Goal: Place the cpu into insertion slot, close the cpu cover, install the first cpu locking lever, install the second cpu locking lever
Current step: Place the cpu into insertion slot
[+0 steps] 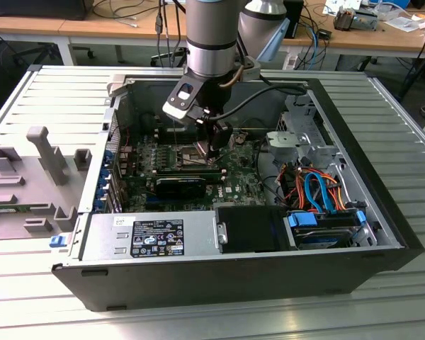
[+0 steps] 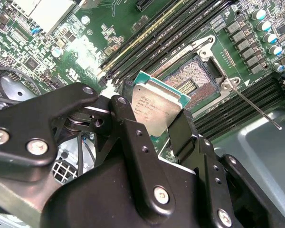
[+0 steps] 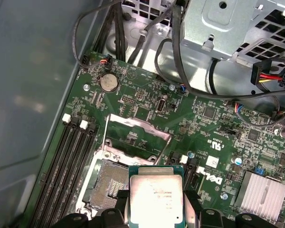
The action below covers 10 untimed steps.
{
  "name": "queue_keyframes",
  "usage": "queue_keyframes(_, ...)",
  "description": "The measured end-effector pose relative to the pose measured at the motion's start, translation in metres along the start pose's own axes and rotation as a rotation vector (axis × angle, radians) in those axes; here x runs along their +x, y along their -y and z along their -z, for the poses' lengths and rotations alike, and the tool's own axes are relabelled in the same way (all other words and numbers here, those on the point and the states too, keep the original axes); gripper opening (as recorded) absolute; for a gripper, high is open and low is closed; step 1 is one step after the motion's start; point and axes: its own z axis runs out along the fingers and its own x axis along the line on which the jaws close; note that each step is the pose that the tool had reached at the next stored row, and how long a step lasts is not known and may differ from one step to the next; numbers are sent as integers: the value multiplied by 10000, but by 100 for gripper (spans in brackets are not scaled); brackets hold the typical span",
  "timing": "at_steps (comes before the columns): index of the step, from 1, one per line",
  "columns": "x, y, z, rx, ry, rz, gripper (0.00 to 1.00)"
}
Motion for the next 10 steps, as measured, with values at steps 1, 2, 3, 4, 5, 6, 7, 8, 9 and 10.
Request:
queue_keyframes(1,0,0,0,1,1,-20,54)
queue_keyframes(2,0,0,0,1,1,-31,54)
queue_keyframes(3,0,0,0,2,1,-43,54)
queue_keyframes(4,0,0,0,2,1,-63,54)
queue_keyframes(5,0,0,0,3,1,-82,54)
queue_keyframes(6,0,0,0,4,2,-107,54)
queue_keyframes(7,0,0,0,5,3,-130,54)
queue_keyframes(8,0,0,0,5,3,-152,54)
queue_keyframes(9,0,0,0,6,3,-163,54)
queue_keyframes(10,0,0,0,6,3,-174,54)
